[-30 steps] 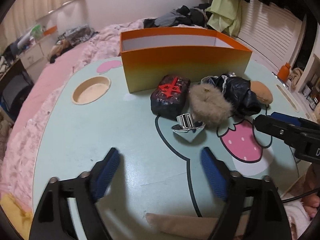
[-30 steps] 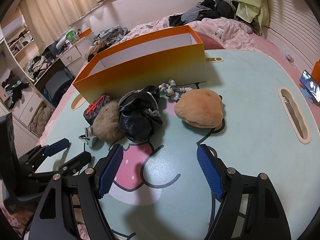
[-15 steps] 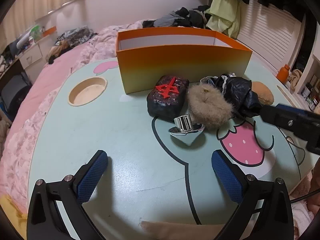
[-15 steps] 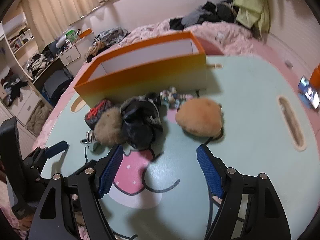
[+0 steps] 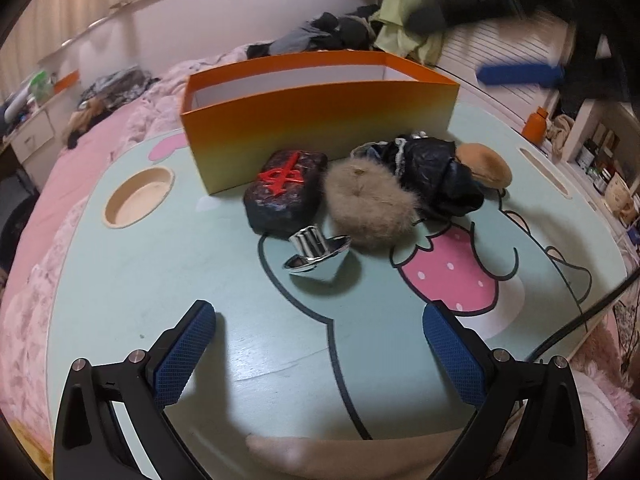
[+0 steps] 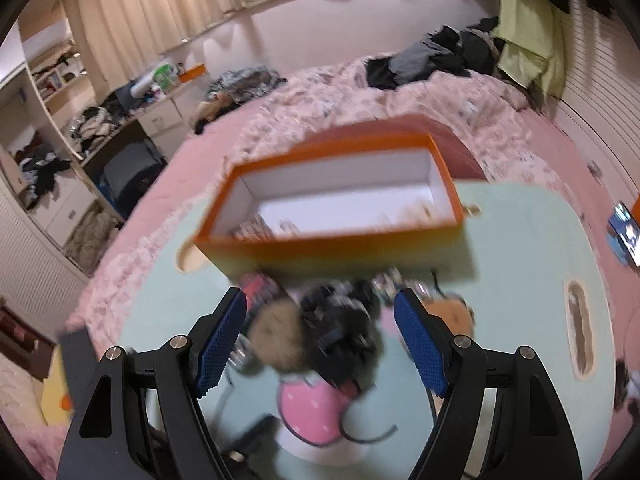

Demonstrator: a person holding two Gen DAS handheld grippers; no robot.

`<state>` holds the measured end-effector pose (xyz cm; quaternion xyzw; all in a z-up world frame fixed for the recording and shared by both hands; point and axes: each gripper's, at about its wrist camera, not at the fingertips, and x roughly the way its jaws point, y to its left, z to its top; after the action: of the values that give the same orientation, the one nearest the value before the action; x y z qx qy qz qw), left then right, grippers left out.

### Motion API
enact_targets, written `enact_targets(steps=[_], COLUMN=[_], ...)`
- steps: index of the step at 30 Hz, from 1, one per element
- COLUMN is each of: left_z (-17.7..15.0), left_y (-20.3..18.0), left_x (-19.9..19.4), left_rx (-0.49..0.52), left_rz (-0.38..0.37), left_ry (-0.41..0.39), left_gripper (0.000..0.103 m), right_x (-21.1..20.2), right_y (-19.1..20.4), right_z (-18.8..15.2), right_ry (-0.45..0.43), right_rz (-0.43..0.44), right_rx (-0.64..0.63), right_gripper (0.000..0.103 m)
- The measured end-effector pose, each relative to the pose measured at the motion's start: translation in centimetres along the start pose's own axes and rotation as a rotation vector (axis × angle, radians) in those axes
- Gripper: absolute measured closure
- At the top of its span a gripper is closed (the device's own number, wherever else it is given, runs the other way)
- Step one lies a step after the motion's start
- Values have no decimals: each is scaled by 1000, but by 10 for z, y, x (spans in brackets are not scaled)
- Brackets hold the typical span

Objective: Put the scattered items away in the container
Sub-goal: 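Grasp the white figurine keychain with the right tool, place it on the table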

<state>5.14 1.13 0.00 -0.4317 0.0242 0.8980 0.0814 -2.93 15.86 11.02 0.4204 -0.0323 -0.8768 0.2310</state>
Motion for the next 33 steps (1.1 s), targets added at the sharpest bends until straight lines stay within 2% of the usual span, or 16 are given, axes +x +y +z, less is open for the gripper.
enact_targets(steps=[3,6,8,11,14,16,19,23,25,29,33], left_z=[0,-3,-6,-8,-10,-11,-12,-12,-13,-13,-13], left_y=[6,8,15,26,37,36,30,30,29,29,30], left_x=[-2,-4,-8,-12,-14,-14,-12,-11,-11,-11,-11], left_rx=[-42,-70,-119,-177,-228,-223,-194,-182,-185,-188,-184], left_rz=[-29,-16,-10,-1,-10,-16,-20,-17,-17,-18,-15], left_ry=[-9,-30,-57,-77,-92,-94,-86,-85,-86,-87,-86], left_gripper=[0,0,0,0,0,0,0,0,0,0,0], right_x=[5,36,66,114,140,153,169,176,173,149,106], right_y=[11,20,22,19,22,24,24,19,17,13,10], right_z=[31,61,72,79,78,75,69,70,72,76,81], right_ry=[3,109,224,379,432,479,530,540,517,420,297], right_rz=[-28,-2,56,74,61,50,28,16,15,59,87], right_rx=[-42,-59,-45,16,20,26,33,51,51,71,75], right_gripper=[27,29,48,55,55,55,62,76,76,76,76])
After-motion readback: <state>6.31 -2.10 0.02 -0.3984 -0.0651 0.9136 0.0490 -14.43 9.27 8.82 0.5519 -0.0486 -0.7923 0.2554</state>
